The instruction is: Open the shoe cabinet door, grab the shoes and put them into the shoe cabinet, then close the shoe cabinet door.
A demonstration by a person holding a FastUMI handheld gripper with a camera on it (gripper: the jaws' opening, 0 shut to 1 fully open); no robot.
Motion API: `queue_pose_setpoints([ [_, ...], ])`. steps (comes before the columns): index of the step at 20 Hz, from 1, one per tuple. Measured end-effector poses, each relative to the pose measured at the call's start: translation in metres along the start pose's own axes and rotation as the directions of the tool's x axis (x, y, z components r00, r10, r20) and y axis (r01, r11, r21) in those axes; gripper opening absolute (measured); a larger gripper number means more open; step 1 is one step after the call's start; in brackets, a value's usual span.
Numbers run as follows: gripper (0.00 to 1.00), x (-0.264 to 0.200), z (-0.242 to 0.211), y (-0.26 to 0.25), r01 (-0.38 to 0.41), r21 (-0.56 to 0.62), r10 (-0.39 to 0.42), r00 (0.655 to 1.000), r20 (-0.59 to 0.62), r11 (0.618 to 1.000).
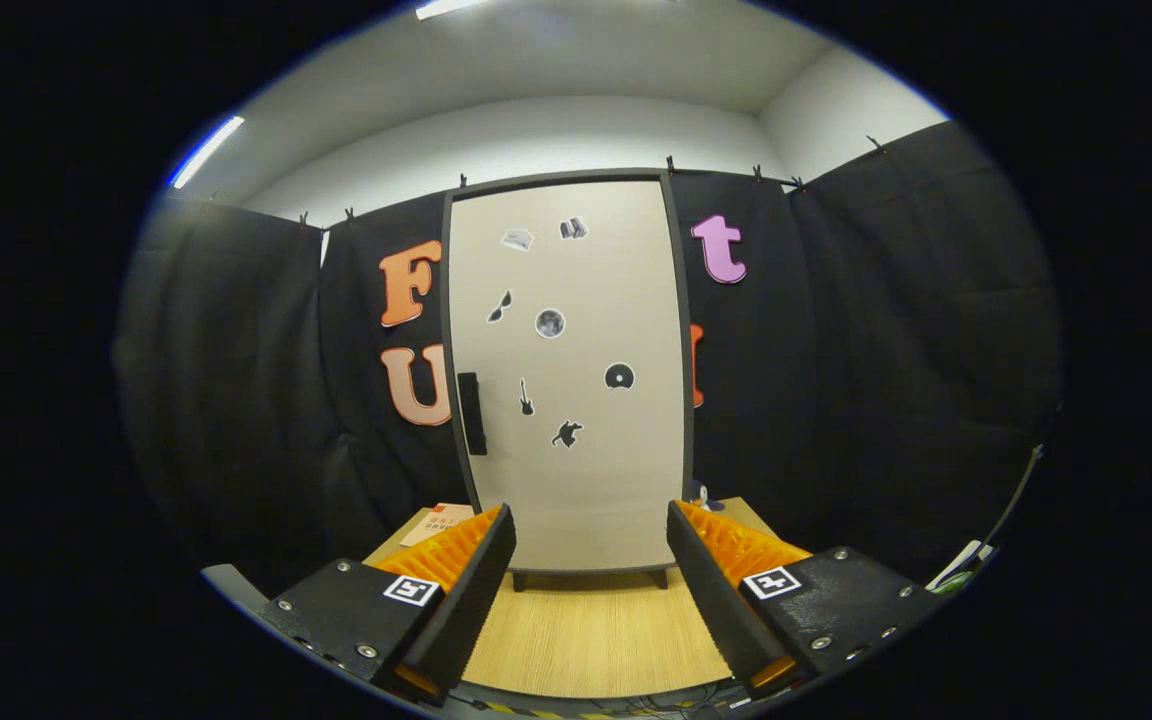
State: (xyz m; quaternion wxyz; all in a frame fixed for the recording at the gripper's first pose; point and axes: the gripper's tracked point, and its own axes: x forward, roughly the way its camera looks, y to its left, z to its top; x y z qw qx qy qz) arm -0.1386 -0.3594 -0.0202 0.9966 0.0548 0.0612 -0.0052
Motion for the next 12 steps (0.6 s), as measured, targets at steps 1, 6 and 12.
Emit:
queue_pose_setpoints([
  [1, 0.95, -0.006, 0.006, 0.002, -0.01, 0.012, 0.01, 1.0, 0.016, 1.0],
  [6, 0.95, -0.019, 0.024, 0.003, 0.027, -0.016, -0.026, 0.997, 0.07, 0.999],
  [12, 0.95, -0.031, 0.034, 0.019, 0.089, -0.115, -0.079, 0.994, 0.081, 0.989],
])
